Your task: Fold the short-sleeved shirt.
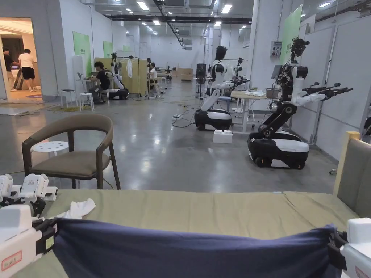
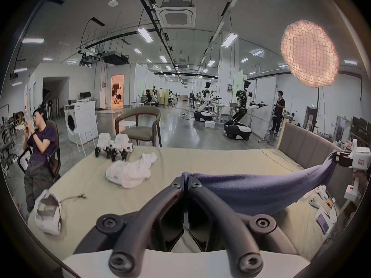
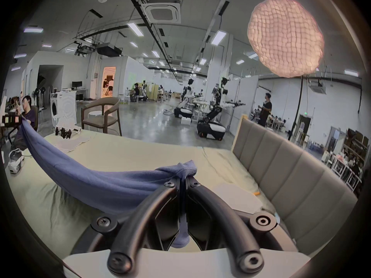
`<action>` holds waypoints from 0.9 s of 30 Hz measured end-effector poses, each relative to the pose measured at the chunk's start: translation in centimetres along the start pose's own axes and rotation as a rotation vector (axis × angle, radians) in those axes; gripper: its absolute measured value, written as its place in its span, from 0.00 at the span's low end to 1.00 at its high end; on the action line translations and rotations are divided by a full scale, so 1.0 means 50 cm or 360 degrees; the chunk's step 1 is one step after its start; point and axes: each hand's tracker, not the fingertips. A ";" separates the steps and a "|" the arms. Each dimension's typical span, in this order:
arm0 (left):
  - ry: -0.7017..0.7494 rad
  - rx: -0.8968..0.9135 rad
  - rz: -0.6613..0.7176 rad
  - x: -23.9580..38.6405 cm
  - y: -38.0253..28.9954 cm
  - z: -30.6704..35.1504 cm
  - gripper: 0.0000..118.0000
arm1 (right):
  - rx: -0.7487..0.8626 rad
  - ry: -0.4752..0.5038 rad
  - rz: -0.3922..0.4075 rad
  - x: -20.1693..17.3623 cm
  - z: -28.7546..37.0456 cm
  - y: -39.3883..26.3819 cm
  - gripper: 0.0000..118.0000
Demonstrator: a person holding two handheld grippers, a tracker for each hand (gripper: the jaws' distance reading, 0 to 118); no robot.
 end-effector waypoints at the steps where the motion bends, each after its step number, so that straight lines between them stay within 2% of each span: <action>1: -0.0006 -0.0026 -0.0006 -0.011 -0.022 0.010 0.00 | -0.0042 -0.0004 0.0007 0.000 0.014 -0.020 0.02; 6: -0.0007 -0.0112 0.0089 -0.019 -0.136 0.102 0.00 | -0.0185 0.0001 0.0005 -0.006 0.095 -0.121 0.02; 10: 0.0020 -0.0242 0.0158 -0.024 -0.230 0.173 0.00 | -0.0355 -0.0017 0.0141 -0.025 0.154 -0.192 0.02; 16: 0.0032 -0.0548 0.0183 -0.030 -0.369 0.216 0.00 | -0.0646 0.0016 0.0226 -0.049 0.181 -0.310 0.02; 21: 0.0058 -0.0834 0.0119 -0.012 -0.456 0.213 0.00 | -0.0886 0.0067 0.0199 -0.061 0.161 -0.424 0.03; 27: 0.0066 -0.1007 0.0064 -0.036 -0.543 0.154 0.00 | -0.1004 0.0087 0.0162 -0.071 0.134 -0.521 0.04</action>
